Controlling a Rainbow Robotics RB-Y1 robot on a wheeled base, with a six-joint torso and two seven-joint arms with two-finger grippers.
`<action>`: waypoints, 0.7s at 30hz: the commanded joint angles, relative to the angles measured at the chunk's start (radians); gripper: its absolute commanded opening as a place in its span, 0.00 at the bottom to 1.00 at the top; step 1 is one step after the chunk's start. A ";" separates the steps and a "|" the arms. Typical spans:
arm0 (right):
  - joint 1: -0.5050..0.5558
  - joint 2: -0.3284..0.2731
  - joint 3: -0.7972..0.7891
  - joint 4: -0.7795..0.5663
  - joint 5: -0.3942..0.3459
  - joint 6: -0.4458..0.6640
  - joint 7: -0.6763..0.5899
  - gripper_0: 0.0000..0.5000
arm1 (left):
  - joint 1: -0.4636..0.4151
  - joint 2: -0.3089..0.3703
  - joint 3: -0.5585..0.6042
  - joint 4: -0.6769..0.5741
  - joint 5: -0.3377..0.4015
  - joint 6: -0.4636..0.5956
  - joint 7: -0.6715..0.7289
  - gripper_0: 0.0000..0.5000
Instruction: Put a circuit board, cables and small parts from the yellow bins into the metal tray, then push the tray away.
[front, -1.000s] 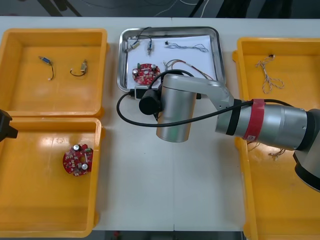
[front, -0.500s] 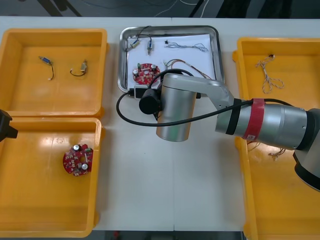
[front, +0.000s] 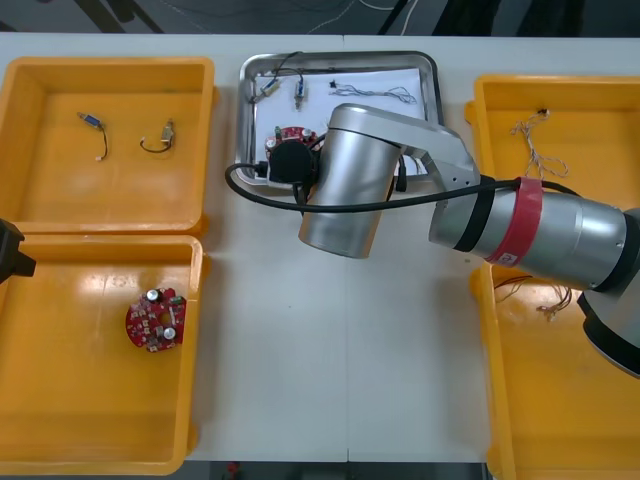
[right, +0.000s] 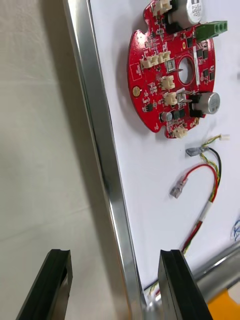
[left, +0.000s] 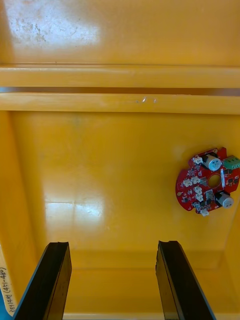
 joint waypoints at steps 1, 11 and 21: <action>-0.042 0.017 -0.028 -0.114 -0.040 0.092 -0.035 1.00 | 0.019 0.019 0.031 -0.027 -0.009 0.006 -0.079 1.00; 0.027 0.015 -0.069 -0.307 -0.038 0.333 -0.144 1.00 | 0.019 0.019 0.031 -0.027 -0.009 0.006 -0.079 1.00; 0.171 0.006 -0.267 -0.496 -0.034 0.453 -0.168 1.00 | 0.019 0.019 0.031 -0.027 -0.009 0.006 -0.079 1.00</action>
